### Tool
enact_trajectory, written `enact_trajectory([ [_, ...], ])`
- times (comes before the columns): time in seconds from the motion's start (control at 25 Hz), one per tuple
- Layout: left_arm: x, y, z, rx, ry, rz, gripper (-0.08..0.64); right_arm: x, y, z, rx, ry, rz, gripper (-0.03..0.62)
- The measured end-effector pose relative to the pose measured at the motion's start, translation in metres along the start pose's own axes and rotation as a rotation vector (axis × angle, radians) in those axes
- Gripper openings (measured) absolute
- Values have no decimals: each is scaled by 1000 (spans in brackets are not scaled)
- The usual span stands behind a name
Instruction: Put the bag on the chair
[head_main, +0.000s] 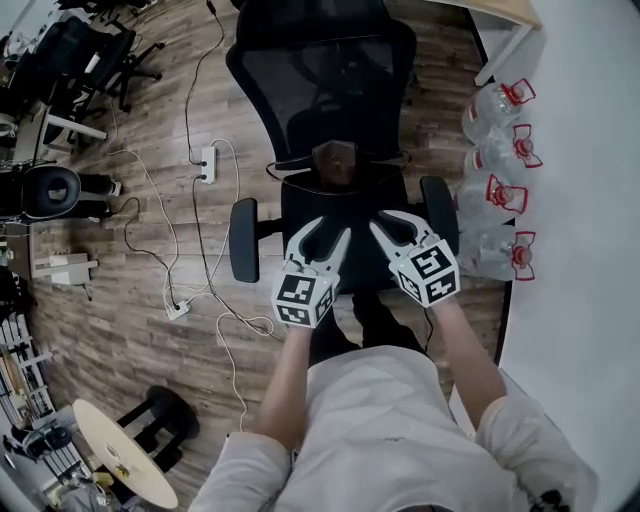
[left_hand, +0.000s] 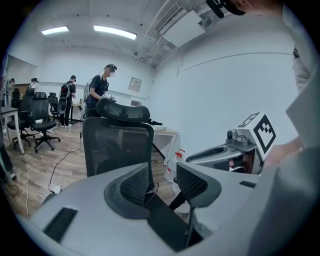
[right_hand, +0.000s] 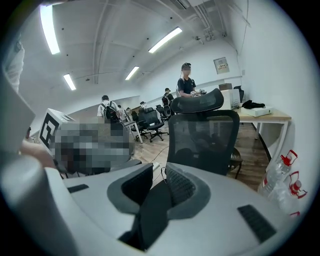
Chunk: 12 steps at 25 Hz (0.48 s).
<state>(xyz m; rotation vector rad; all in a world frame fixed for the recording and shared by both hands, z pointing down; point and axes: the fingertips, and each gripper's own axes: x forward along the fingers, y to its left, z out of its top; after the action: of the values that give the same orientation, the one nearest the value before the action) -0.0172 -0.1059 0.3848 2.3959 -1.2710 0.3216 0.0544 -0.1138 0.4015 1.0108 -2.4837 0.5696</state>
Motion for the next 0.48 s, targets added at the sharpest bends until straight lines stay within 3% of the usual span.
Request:
enact_trajectory([
  [0.28,-27,-21,2,-5,-19,8,166,-24,13,4,-4,-31,21,67],
  [0.48,-44,-28,2,-15,-30,4,132,-32,28,-2,-13,2,22,32],
])
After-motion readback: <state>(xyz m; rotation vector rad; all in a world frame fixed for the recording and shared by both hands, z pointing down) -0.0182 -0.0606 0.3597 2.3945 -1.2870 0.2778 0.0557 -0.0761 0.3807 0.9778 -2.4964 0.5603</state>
